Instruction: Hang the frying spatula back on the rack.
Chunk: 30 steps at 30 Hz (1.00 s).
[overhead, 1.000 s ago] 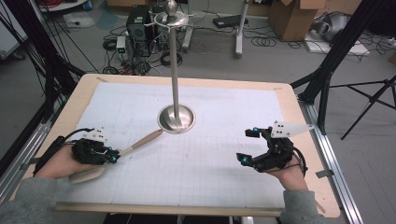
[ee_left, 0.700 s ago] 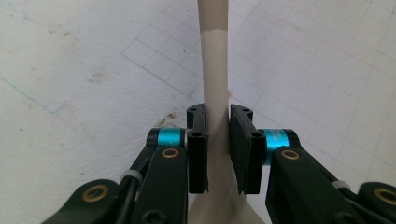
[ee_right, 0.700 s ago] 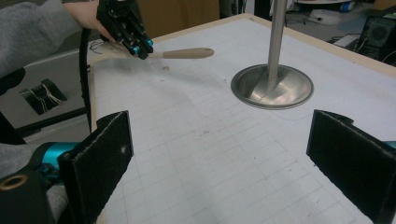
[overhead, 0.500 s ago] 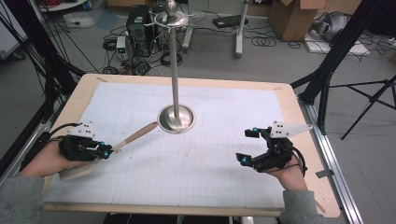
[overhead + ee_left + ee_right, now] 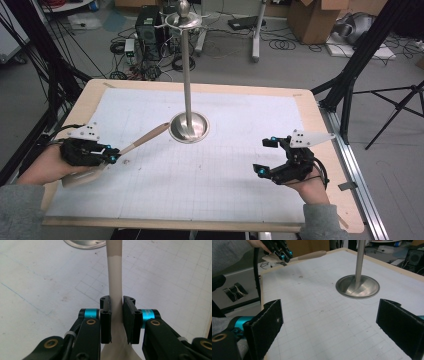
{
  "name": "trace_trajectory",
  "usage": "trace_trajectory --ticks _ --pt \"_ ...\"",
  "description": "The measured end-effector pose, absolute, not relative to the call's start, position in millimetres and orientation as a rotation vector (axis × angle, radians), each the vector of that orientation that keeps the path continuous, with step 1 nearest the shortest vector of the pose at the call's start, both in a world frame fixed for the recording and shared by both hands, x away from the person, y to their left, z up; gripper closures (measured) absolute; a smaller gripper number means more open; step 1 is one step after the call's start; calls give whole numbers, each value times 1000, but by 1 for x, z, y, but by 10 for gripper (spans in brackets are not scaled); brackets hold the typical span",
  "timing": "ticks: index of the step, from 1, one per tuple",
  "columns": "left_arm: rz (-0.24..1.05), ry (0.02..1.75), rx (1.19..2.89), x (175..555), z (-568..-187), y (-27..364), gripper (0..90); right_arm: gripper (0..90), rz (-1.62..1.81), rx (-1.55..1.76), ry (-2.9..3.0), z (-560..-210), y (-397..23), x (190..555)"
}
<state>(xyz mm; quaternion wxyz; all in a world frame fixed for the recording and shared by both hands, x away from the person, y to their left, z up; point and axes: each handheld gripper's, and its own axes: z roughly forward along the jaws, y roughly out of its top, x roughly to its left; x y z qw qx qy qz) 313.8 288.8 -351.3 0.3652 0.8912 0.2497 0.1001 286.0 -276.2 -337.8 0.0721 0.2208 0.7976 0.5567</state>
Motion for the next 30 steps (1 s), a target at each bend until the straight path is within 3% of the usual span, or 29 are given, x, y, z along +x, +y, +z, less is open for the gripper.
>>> trace_trajectory --ticks 30 --pt "304 578 2236 319 -292 299 771 62 1683 675 2387 -339 -282 285"
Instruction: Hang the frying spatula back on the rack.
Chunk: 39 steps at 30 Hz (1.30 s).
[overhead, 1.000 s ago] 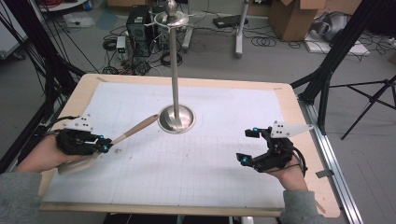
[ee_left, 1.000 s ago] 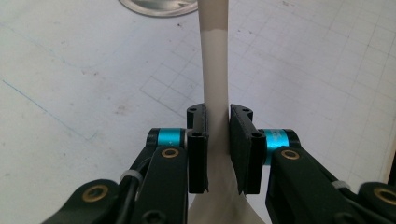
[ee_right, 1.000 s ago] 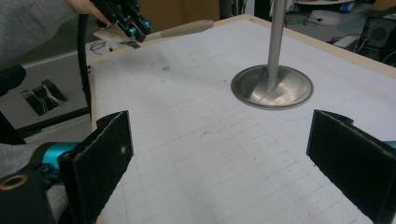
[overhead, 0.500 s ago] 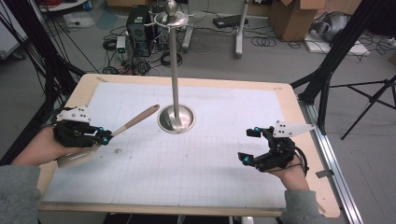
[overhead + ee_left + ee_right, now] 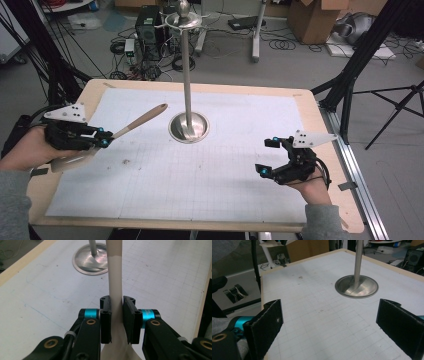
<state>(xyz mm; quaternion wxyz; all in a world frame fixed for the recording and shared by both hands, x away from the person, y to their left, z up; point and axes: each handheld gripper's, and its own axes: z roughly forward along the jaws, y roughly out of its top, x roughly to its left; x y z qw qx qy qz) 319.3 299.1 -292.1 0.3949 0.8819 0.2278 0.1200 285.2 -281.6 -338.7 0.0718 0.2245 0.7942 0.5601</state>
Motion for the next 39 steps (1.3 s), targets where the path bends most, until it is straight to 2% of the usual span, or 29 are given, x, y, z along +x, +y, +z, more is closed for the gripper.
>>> trace_trajectory --ticks 39 --pt "310 582 2158 344 -259 312 771 61 1701 698 2387 -343 -288 292"
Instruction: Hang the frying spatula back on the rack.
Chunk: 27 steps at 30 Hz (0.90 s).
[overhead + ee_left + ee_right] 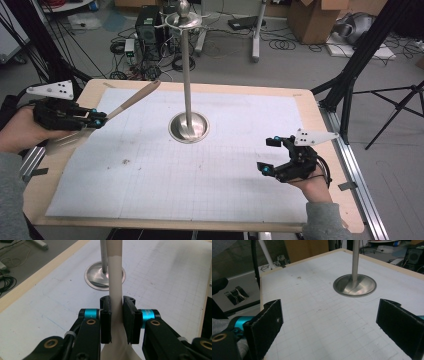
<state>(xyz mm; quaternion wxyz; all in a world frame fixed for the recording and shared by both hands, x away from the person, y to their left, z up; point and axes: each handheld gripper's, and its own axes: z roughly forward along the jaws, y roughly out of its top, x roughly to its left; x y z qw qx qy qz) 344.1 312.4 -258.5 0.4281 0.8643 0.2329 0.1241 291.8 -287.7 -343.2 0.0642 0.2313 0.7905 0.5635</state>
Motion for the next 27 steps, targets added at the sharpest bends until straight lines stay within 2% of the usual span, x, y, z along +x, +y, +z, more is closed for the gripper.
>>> trace_trajectory --ticks 13,27 --pt "301 576 2087 347 -238 320 771 61 1713 691 2386 -344 -288 293" --pt "328 554 2092 350 -219 324 771 61 1739 705 2375 -344 -290 295"
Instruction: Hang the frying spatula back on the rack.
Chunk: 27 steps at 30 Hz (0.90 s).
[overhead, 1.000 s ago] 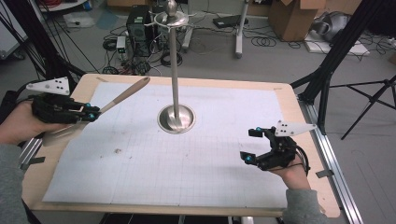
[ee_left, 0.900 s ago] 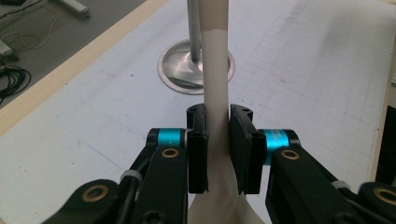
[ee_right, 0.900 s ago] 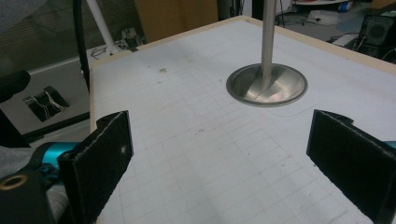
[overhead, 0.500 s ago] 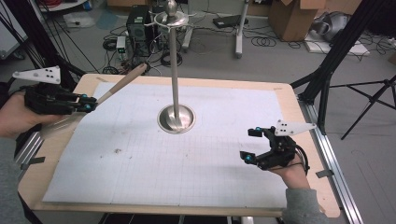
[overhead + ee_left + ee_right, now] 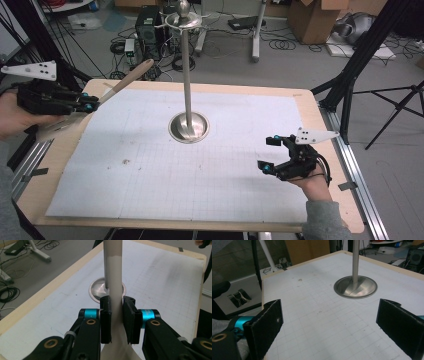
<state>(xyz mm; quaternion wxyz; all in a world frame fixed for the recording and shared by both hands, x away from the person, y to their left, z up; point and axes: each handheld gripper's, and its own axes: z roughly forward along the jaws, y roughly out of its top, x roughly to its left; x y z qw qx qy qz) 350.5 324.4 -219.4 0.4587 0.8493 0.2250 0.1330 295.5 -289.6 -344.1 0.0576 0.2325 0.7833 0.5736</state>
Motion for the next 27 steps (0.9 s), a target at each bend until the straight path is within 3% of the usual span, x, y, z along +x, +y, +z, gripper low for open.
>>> trace_trajectory --ticks 27 --pt "377 517 2016 354 -189 333 771 61 1756 716 2357 -343 -294 296"
